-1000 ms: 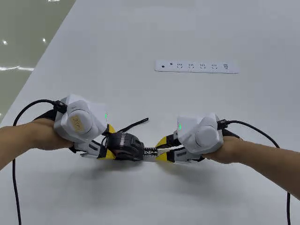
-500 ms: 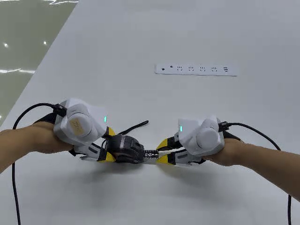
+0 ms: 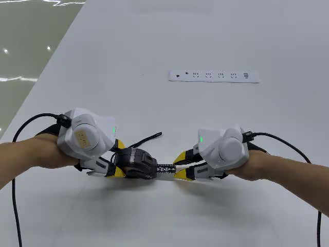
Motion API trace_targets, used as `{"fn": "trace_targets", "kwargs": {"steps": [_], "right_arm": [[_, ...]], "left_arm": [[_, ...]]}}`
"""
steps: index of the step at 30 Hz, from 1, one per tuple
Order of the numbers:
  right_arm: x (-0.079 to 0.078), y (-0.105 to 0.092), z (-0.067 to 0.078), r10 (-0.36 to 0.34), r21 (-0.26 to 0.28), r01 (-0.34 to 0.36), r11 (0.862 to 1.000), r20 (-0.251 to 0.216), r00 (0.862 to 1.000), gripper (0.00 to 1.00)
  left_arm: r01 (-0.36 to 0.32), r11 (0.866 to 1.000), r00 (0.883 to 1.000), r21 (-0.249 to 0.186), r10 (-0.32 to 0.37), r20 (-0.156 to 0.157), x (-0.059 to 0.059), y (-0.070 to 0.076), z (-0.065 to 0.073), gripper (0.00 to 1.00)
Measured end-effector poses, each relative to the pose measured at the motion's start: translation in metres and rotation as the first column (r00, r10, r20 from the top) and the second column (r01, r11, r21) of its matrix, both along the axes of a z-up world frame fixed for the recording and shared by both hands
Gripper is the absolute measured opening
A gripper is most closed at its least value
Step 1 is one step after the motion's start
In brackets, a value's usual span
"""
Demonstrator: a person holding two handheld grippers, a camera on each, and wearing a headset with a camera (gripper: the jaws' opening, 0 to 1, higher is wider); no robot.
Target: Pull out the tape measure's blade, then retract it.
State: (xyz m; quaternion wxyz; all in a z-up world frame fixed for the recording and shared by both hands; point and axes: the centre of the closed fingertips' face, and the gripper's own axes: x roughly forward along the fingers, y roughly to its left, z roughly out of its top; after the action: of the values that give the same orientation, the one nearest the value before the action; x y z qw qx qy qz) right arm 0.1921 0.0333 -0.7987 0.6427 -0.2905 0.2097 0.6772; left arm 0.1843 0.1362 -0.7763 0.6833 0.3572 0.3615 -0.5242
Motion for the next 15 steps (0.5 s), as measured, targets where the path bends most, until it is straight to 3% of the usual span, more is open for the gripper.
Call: {"fn": "trace_targets", "kwargs": {"steps": [15], "right_arm": [[-0.0005,-0.0074,0.0012,0.003,-0.004,-0.003,1.0,-0.002,1.0,0.12]], "left_arm": [[-0.001,1.0,1.0,0.001,0.001,0.0,-0.0004,-0.0009,-0.0003,0.25]]}}
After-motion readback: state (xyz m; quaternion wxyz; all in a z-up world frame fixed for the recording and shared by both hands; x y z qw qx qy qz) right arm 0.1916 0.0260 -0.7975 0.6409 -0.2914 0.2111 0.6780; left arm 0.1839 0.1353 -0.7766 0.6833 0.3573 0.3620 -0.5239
